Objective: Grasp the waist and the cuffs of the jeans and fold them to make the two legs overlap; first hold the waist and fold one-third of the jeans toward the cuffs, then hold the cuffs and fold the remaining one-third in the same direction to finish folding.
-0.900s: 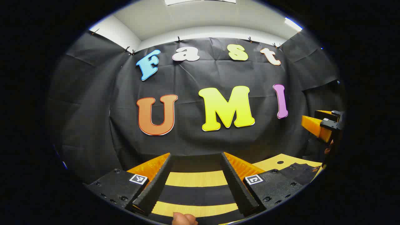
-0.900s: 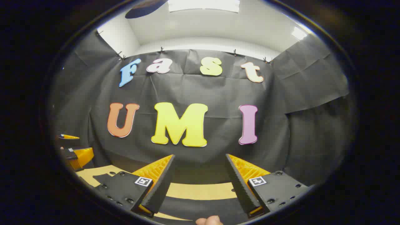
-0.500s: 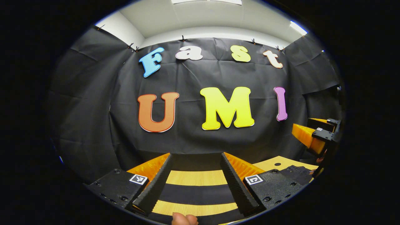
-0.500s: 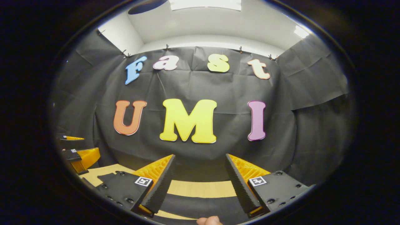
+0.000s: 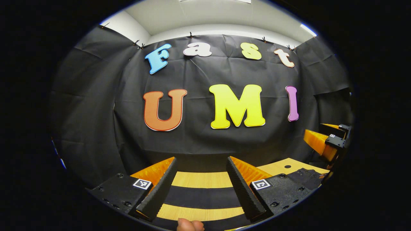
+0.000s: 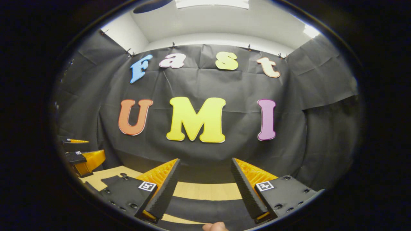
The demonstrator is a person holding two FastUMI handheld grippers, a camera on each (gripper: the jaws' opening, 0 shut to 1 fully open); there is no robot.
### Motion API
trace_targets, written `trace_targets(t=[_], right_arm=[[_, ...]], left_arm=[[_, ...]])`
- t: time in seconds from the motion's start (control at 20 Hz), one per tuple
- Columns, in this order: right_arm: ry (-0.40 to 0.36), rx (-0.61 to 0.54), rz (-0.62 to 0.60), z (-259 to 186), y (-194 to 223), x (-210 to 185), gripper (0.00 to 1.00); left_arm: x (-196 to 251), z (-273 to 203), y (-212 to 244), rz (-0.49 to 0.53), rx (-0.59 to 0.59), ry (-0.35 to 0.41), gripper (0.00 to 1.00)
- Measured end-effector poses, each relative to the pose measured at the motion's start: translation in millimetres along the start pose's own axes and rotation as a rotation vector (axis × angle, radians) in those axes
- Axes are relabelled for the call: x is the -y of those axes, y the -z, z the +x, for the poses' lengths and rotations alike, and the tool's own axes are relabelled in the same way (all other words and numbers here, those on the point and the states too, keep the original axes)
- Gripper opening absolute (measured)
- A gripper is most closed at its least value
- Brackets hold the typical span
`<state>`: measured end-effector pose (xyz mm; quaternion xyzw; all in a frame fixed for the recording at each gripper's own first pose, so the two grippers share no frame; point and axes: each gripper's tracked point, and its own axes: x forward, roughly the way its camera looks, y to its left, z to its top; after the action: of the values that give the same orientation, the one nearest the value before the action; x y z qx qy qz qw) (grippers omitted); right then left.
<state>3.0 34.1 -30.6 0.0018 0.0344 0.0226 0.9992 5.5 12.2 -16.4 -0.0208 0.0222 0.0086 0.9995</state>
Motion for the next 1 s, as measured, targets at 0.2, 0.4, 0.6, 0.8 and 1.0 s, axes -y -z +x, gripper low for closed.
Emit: trace_targets(t=[0.2,0.4,0.6,0.8,1.0], right_arm=[[-0.001,0.003,0.004,2.4,0.6,1.5,0.95],[-0.006,-0.011,0.011,4.4,6.0,0.3,0.95],[-0.016,-0.016,0.016,6.3,8.1,-1.9,0.95],[-0.042,-0.024,0.009,6.9,11.2,-6.8,0.95],[-0.057,-0.060,0.008,7.9,22.7,-5.0,0.95]], left_arm=[[-1.8,1.2,-0.6,-0.002,-0.001,-0.003,0.97],[-6.3,-0.6,-0.7,0.000,-0.007,-0.017,0.97],[-11.2,-4.4,-0.7,0.004,-0.011,-0.035,0.97],[-34.0,-22.1,20.2,-0.034,-0.089,-0.066,0.99],[-86.6,-75.0,86.6,-0.201,-0.321,-0.184,1.00]])
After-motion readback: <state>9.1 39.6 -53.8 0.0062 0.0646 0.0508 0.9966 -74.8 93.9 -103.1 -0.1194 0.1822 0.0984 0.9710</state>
